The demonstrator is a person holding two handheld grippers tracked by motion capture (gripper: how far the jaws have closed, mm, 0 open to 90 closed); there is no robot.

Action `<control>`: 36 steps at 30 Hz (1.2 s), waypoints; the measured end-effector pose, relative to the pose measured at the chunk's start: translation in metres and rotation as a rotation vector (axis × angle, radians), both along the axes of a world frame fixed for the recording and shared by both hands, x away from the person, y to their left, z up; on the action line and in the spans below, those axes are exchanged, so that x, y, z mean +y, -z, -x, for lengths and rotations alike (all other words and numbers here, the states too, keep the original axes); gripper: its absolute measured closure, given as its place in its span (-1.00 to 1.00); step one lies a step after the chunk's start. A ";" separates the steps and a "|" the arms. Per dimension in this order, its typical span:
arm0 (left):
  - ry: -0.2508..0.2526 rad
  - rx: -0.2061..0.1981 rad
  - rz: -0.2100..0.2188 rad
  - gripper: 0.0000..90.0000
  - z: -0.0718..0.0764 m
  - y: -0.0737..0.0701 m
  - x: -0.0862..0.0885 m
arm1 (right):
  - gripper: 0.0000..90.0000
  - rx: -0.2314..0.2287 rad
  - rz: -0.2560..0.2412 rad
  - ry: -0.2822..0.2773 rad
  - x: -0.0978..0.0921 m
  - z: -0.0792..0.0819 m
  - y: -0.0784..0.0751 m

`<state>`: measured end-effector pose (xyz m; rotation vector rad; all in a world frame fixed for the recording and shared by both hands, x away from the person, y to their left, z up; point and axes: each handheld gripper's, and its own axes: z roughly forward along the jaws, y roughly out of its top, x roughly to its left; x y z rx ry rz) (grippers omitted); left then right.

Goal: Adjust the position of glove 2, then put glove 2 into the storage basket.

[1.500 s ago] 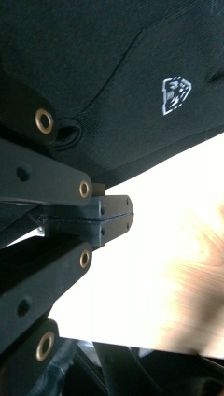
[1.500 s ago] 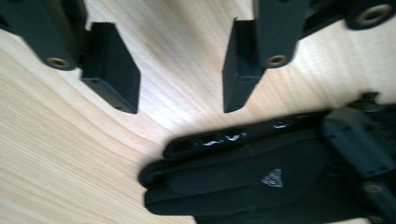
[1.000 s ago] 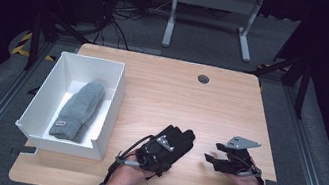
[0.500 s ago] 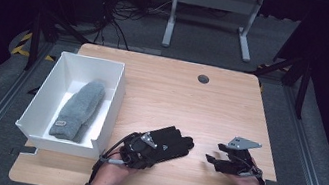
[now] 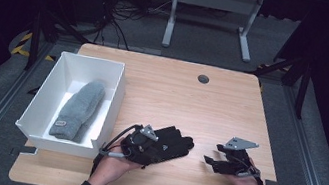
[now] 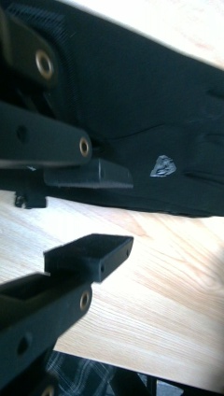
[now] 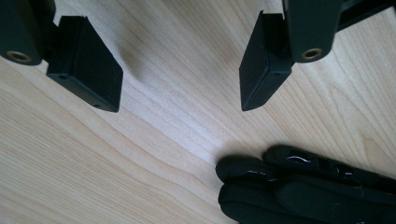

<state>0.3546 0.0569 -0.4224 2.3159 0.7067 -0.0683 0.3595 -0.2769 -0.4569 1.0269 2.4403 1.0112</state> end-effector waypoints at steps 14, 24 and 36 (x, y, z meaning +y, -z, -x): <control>0.045 -0.103 -0.045 -0.46 -0.028 -0.009 -0.016 | -0.37 0.010 0.024 -0.010 0.004 -0.001 0.005; 0.049 -0.136 -0.139 -0.61 -0.046 0.008 -0.020 | -0.47 -0.004 0.025 -0.026 0.006 -0.001 0.008; 0.066 -0.166 -0.210 -0.60 -0.046 0.024 -0.025 | -0.47 -0.005 0.021 -0.031 0.007 0.000 0.008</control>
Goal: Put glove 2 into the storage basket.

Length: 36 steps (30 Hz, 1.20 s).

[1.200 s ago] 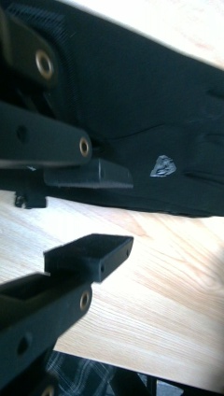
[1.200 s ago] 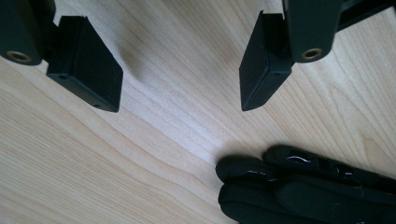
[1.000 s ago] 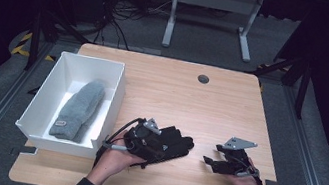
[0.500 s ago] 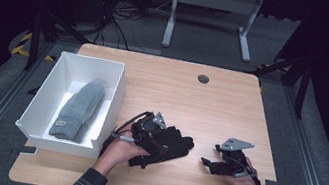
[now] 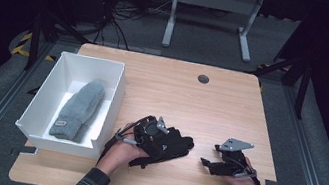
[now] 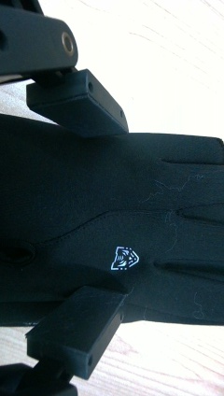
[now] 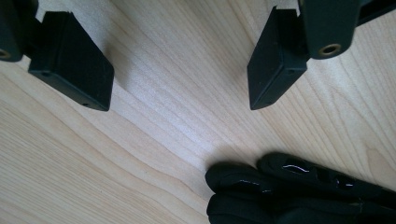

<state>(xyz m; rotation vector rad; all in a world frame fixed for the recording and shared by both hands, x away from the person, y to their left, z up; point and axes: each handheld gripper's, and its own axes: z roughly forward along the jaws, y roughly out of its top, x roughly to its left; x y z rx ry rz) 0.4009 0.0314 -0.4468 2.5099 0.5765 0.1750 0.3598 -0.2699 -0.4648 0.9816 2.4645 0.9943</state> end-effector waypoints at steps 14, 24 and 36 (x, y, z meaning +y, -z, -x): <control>-0.008 0.022 0.012 -0.52 0.000 0.004 0.002 | -0.47 -0.001 -0.001 -0.001 0.000 0.000 0.000; 0.017 0.062 -0.001 0.24 0.006 -0.002 -0.001 | -0.45 -0.003 -0.004 -0.002 0.001 0.000 0.000; -0.025 0.124 0.022 0.46 0.006 -0.004 0.000 | -0.53 -0.020 -0.021 -0.011 0.001 0.001 0.003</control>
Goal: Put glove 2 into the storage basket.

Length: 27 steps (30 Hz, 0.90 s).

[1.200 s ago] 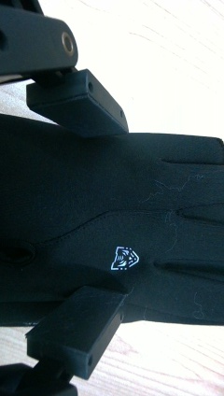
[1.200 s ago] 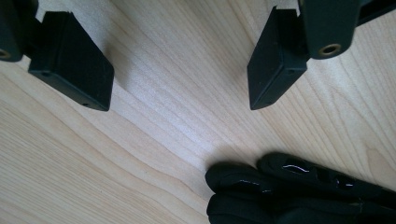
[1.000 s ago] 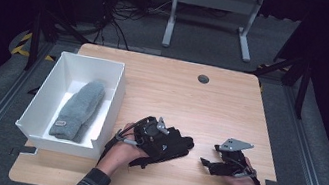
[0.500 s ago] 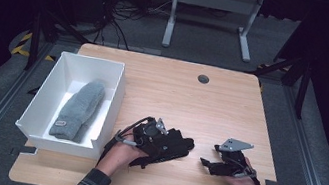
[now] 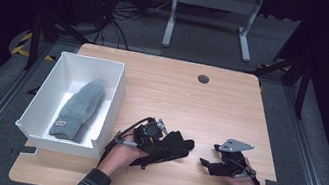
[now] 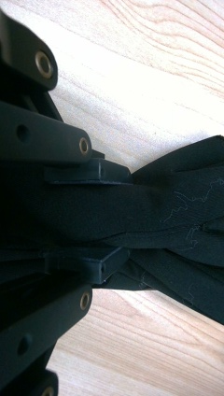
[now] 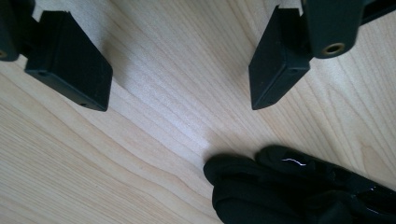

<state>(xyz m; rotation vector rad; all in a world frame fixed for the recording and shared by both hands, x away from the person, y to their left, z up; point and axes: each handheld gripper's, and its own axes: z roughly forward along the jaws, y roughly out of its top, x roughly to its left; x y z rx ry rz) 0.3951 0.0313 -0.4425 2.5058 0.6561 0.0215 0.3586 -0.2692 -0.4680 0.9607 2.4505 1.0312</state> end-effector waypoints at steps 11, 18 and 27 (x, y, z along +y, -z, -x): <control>-0.047 0.015 0.070 0.47 0.003 -0.015 0.004 | -0.64 -0.011 -0.010 0.004 0.002 0.001 0.003; -0.071 0.013 0.108 0.46 0.005 -0.031 0.011 | -0.65 -0.012 -0.006 0.009 0.002 0.001 0.003; -0.112 0.002 0.104 0.46 0.004 -0.057 0.014 | -0.65 -0.012 -0.005 0.009 0.002 0.001 0.003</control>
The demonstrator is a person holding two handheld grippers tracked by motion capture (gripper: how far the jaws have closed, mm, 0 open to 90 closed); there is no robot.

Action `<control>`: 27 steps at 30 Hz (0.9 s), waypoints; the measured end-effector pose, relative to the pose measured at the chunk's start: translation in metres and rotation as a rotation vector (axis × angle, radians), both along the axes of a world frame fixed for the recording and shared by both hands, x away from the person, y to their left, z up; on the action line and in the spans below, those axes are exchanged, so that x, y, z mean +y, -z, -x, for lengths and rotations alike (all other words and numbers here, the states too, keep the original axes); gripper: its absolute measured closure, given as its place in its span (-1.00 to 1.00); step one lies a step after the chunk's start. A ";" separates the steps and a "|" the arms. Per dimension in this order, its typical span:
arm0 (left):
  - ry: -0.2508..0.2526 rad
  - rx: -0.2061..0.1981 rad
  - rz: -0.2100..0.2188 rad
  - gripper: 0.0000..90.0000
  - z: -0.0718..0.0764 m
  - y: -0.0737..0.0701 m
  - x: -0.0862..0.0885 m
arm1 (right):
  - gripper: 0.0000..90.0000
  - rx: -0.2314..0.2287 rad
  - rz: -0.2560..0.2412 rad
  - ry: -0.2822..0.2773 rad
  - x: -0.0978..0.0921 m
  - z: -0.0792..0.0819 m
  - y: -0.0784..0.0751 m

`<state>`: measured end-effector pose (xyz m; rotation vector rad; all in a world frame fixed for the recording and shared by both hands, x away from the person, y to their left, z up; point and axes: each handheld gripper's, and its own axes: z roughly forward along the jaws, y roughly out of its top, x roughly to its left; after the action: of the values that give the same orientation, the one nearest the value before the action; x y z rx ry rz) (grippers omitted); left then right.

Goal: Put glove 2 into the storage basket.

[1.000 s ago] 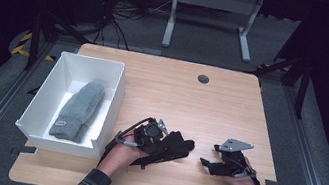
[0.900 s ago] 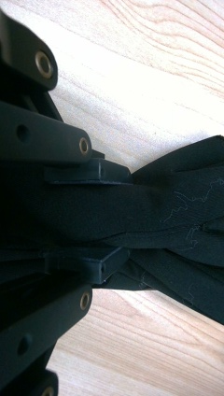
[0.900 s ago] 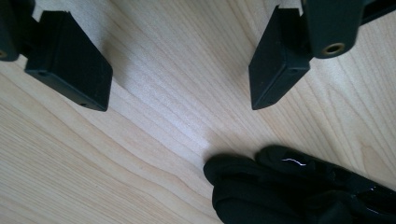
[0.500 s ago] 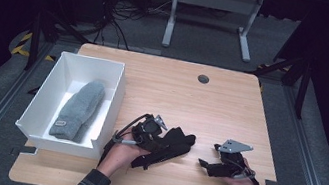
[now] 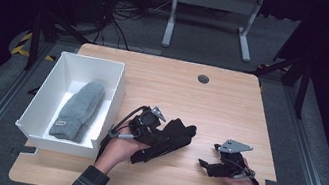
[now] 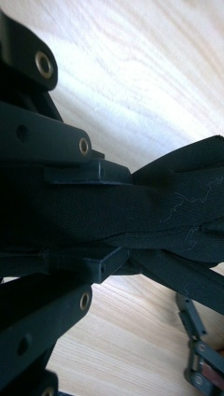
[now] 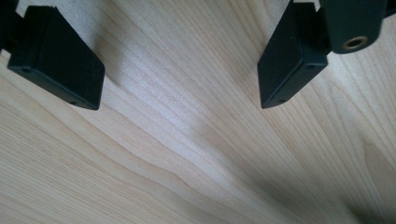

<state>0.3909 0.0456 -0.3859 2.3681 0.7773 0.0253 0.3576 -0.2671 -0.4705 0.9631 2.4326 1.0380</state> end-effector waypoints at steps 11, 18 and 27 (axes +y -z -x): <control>-0.050 -0.022 0.005 0.46 -0.003 -0.035 0.008 | -0.66 0.000 0.000 0.000 0.000 0.000 0.000; -0.052 -0.030 0.022 0.46 -0.004 -0.054 0.016 | -0.66 0.000 0.000 0.000 0.000 0.000 0.000; -0.077 -0.074 0.014 0.46 -0.005 -0.083 0.029 | -0.66 -0.001 0.001 0.000 0.000 0.000 0.000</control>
<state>0.3963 0.0743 -0.3025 2.3094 0.8296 0.1386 0.3577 -0.2669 -0.4706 0.9621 2.4323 1.0370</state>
